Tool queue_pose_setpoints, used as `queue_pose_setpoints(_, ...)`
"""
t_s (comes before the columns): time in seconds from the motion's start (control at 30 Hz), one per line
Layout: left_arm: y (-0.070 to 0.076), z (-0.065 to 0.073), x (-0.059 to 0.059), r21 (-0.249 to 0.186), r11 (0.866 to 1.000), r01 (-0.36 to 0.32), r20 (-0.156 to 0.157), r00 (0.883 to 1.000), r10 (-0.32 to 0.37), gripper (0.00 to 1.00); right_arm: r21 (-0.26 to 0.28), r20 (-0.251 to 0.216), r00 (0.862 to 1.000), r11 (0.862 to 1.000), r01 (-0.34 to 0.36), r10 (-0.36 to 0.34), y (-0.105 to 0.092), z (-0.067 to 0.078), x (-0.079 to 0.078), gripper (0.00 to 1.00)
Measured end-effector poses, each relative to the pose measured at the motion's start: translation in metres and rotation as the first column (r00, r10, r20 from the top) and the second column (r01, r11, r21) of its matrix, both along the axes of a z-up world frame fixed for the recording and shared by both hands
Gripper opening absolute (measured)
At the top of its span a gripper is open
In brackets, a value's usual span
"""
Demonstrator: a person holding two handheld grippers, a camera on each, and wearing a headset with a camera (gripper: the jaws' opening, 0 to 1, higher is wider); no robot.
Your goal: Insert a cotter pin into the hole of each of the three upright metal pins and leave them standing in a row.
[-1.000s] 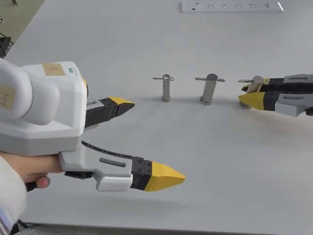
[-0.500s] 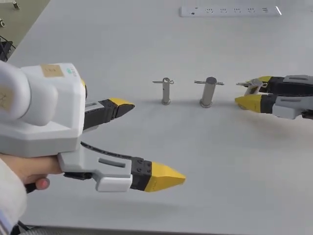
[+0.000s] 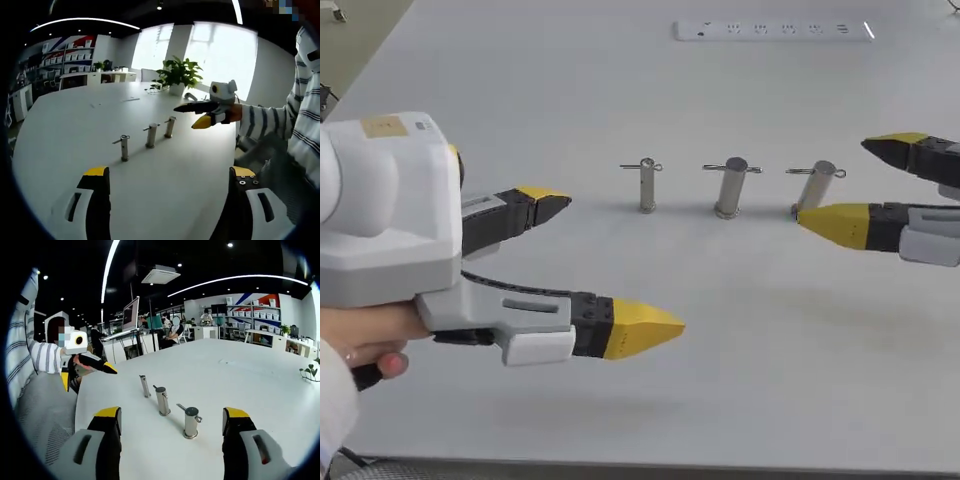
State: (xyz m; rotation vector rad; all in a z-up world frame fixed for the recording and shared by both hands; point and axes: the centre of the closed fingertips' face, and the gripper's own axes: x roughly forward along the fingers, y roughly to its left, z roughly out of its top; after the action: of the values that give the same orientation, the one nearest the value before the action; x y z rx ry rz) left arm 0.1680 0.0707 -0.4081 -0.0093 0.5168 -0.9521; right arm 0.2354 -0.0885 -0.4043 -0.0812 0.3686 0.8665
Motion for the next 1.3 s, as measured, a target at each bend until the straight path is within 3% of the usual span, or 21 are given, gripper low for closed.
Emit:
queue_pose_setpoints(0.13, 0.005, 0.000, 0.000, -0.015, 0.999, -0.031, -0.001, 1.000, 0.031, 0.98, -0.014, -0.020, 0.999, 0.999, 0.047, -0.047, -0.004, 0.001, -0.016, 0.94)
queue_pose_setpoints(0.43, 0.019, -0.001, -0.006, -0.019, 0.997, -0.073, -0.012, 0.997, 0.073, 0.98, -0.002, -0.084, 0.991, 0.995, 0.104, -0.104, -0.010, 0.005, -0.046, 0.98)
queue_pose_setpoints(0.5, 0.021, 0.001, -0.007, -0.021, 0.997, -0.077, -0.006, 0.997, 0.077, 0.98, -0.044, -0.075, 0.983, 0.985, 0.166, -0.169, -0.020, 0.004, -0.046, 0.98)
queue_pose_setpoints(0.57, 0.024, 0.001, -0.006, -0.017, 0.996, -0.086, -0.002, 0.996, 0.086, 0.98, -0.093, -0.081, 0.978, 0.979, 0.183, -0.190, -0.025, 0.001, -0.049, 0.98)
queue_pose_setpoints(0.77, 0.031, 0.004, -0.009, -0.010, 0.996, -0.090, 0.001, 0.996, 0.090, 0.98, -0.085, -0.119, 0.973, 0.978, 0.188, -0.197, -0.023, 0.003, -0.060, 0.98)
queue_pose_setpoints(0.83, 0.034, 0.005, -0.010, -0.026, 0.995, -0.097, -0.001, 0.995, 0.097, 0.98, -0.088, -0.171, 0.967, 0.980, 0.178, -0.191, -0.022, -0.001, -0.067, 0.98)
queue_pose_setpoints(0.93, 0.039, 0.004, -0.011, -0.034, 0.994, -0.105, -0.012, 0.994, 0.104, 0.97, -0.088, -0.161, 0.968, 0.979, 0.181, -0.194, -0.022, 0.001, -0.068, 0.98)
queue_pose_setpoints(1.03, 0.044, 0.001, -0.013, -0.009, 0.995, -0.103, -0.016, 0.995, 0.102, 0.98, -0.079, -0.169, 0.965, 0.979, 0.189, -0.200, -0.022, 0.003, -0.072, 0.98)
queue_pose_setpoints(1.3, 0.050, -0.006, -0.019, 0.008, 0.994, -0.106, -0.046, 0.993, 0.106, 0.99, -0.077, -0.181, 0.958, 0.975, 0.210, -0.221, -0.024, 0.003, -0.078, 0.98)
